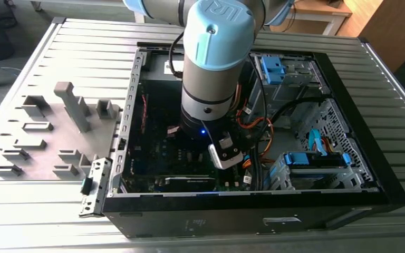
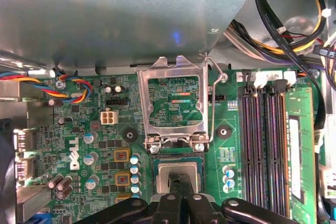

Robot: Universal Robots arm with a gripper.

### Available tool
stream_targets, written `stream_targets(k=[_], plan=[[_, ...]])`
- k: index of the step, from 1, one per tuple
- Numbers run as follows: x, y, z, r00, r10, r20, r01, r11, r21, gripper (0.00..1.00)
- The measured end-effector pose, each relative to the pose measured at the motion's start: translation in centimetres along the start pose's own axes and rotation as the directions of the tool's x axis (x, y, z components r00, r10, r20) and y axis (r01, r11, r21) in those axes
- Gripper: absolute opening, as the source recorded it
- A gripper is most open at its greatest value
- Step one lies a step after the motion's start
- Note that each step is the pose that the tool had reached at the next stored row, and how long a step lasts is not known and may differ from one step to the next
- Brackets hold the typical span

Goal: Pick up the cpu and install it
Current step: 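Place the cpu into insertion slot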

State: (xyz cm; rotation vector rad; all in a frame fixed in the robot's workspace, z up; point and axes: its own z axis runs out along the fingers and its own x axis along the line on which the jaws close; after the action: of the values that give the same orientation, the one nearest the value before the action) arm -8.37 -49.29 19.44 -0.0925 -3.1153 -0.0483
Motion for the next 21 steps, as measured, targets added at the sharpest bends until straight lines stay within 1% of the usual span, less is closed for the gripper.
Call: stream_targets(k=[12, 14, 18, 21], plan=[[0.0, 0.0, 0.04, 1.0, 0.0, 0.0001, 0.0, 1.0, -0.0002, 0.11], [0.0, 0.02, -0.09, 1.0, 0.0, 0.0005, 0.0, 1.0, -0.0011, 0.11], [0.01, 0.02, -0.43, 1.0, 0.0, 0.0001, 0.0, 1.0, -0.0004, 0.11], [0.02, 0.03, -0.82, 1.0, 0.0, 0.0001, 0.0, 1.0, -0.0005, 0.11]])
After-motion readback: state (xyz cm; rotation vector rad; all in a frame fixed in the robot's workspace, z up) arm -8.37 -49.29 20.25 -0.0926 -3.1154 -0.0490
